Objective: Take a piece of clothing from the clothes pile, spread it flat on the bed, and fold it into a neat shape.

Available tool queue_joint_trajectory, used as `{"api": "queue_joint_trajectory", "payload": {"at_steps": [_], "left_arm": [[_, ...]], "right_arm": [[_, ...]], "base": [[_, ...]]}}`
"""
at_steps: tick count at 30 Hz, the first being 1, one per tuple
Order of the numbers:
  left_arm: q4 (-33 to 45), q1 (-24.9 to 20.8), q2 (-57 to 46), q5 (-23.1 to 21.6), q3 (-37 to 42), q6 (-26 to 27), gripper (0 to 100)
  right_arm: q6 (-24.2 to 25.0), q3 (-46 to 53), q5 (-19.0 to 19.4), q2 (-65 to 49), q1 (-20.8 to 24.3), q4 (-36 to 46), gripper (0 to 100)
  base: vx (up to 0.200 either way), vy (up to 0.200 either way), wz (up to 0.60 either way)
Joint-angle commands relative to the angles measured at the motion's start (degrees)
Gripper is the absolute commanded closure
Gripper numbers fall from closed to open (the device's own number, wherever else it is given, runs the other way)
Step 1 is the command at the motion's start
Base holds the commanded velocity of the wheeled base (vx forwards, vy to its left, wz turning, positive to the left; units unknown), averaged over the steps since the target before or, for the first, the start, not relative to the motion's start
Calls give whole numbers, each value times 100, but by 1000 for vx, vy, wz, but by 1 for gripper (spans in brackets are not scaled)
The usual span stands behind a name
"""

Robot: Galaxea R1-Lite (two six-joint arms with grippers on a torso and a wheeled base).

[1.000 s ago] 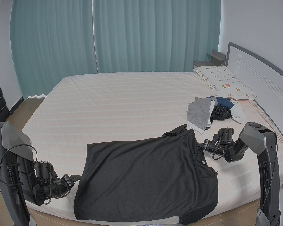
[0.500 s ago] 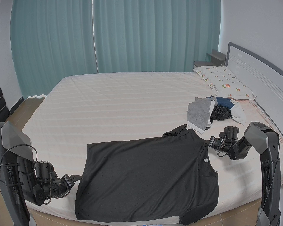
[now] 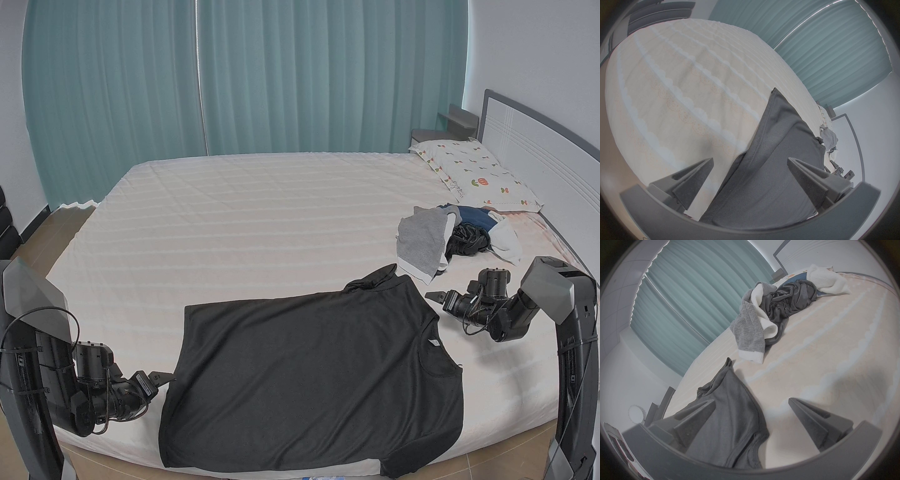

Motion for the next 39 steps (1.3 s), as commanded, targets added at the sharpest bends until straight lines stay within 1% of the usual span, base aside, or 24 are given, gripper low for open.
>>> {"api": "queue_joint_trajectory", "payload": {"at_steps": [1, 4, 6, 11, 14, 17, 18, 21, 24, 26, 27, 29, 30, 39], "left_arm": [[-4, -24, -6, 1, 19, -12, 0], [-4, -33, -41, 1, 36, -65, 0], [-4, -104, -76, 1, 54, -196, 0], [-4, -279, -243, -25, 177, -390, 0], [-4, -358, -305, -52, 300, -390, 0], [5, -394, -322, -69, 362, -390, 0], [5, -394, -322, -69, 362, -390, 0], [5, -394, -261, -60, 362, -363, 0], [5, -394, -261, -60, 326, -381, 0], [5, -394, -261, -60, 326, -381, 0], [5, -402, -252, -52, 318, -363, 0], [5, -446, -252, -43, 309, -372, 0], [5, -473, -261, -43, 309, -381, 0], [5, -561, -252, -8, 300, -381, 0]], "right_arm": [[43, 833, 34, -763, -1, -148, 0], [263, 1474, -1, -1229, 17, -227, 0], [404, 1975, -62, -1589, 61, -236, 0], [746, 3179, -133, -2442, 184, -262, 0], [817, 3707, -238, -2679, 201, -341, 0], [948, 4348, -317, -2855, 192, -719, 0], [948, 4348, -317, -2855, 192, -719, 0], [1265, 4911, -273, -2750, 192, -1422, 0], [1458, 5130, -203, -2319, 192, -2029, 0], [1502, 5166, -203, -2117, 201, -2380, 0], [1555, 5245, -185, -2020, 192, -2670, 0], [1643, 5341, -176, -1950, 201, -2908, 0], [1643, 5350, -168, -1923, 210, -2952, 0], [1660, 5350, -176, -1818, 236, -2969, 0]], "base": [[0, 0, 0], [0, 0, 0], [0, 0, 0], [-200, 0, 0], [-200, 0, 0], [-200, 0, 0], [-200, 0, 0], [0, 0, 0], [0, 0, 0], [0, 0, 0], [0, 0, 0], [0, 0, 0], [0, 0, 0], [0, -200, 0]]}}
